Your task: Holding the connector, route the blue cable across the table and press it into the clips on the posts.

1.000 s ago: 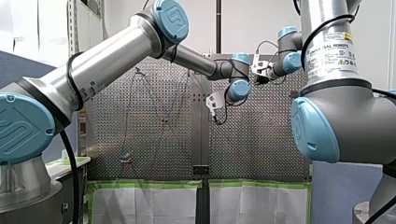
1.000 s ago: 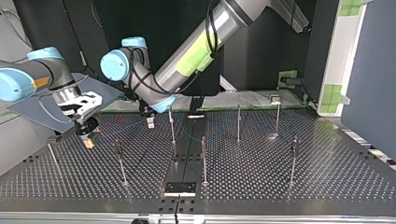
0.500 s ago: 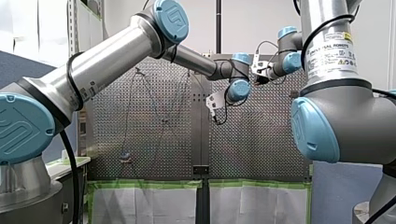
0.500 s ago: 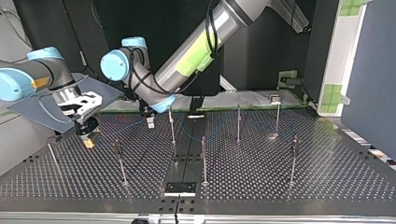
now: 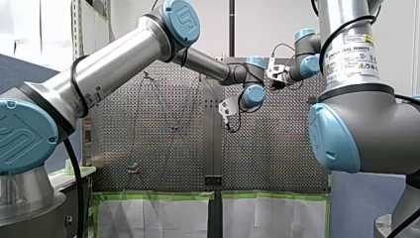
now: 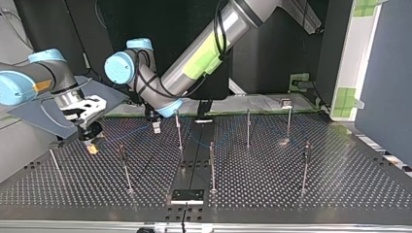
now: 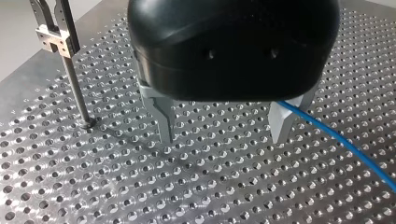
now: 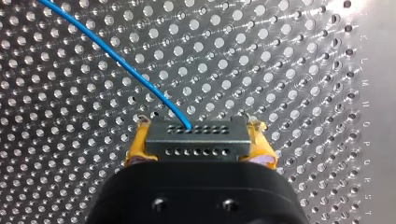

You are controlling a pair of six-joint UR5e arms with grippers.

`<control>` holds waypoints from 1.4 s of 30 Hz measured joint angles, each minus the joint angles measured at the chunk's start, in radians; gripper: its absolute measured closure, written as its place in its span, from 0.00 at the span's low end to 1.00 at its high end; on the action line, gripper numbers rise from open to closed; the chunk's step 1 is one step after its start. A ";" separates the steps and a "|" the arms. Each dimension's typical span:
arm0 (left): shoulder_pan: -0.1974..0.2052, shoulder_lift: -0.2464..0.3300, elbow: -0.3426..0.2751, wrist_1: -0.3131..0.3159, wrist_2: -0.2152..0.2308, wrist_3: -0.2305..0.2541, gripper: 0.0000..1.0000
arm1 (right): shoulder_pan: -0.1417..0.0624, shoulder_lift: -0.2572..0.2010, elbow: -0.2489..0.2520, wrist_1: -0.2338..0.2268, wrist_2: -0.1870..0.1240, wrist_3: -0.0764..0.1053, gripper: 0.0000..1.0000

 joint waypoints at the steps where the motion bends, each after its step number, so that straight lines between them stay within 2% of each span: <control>1: -0.002 0.002 -0.002 -0.001 0.000 -0.001 0.00 | 0.000 0.000 0.000 0.000 0.000 0.000 1.00; 4: -0.016 0.018 -0.018 0.002 0.005 -0.005 0.00 | 0.001 -0.004 0.000 0.004 0.004 -0.004 1.00; 8: -0.019 0.053 -0.053 0.029 0.023 -0.003 0.00 | 0.001 -0.026 -0.008 0.019 0.027 -0.021 1.00; 11: -0.011 0.079 -0.079 0.054 0.031 -0.002 0.00 | 0.002 -0.050 -0.010 0.022 0.050 -0.014 1.00; 15: -0.009 0.113 -0.113 0.084 0.052 -0.007 0.00 | 0.002 -0.085 0.009 0.025 0.085 0.013 1.00; 17: -0.008 0.126 -0.128 0.089 0.065 -0.009 0.00 | 0.004 -0.102 0.022 0.026 0.101 0.017 1.00; 21: -0.007 0.138 -0.152 0.081 0.101 -0.026 0.00 | 0.014 -0.121 0.057 0.026 0.133 0.014 1.00; 27: -0.011 0.141 -0.157 0.042 0.158 -0.040 0.00 | 0.035 -0.103 0.095 0.024 0.157 0.004 1.00; 31: -0.014 0.143 -0.157 0.032 0.184 -0.041 0.00 | 0.042 -0.088 0.106 0.019 0.164 -0.001 1.00; 42: -0.010 0.161 -0.177 -0.021 0.202 -0.048 0.00 | 0.038 -0.082 0.090 0.004 0.155 -0.003 1.00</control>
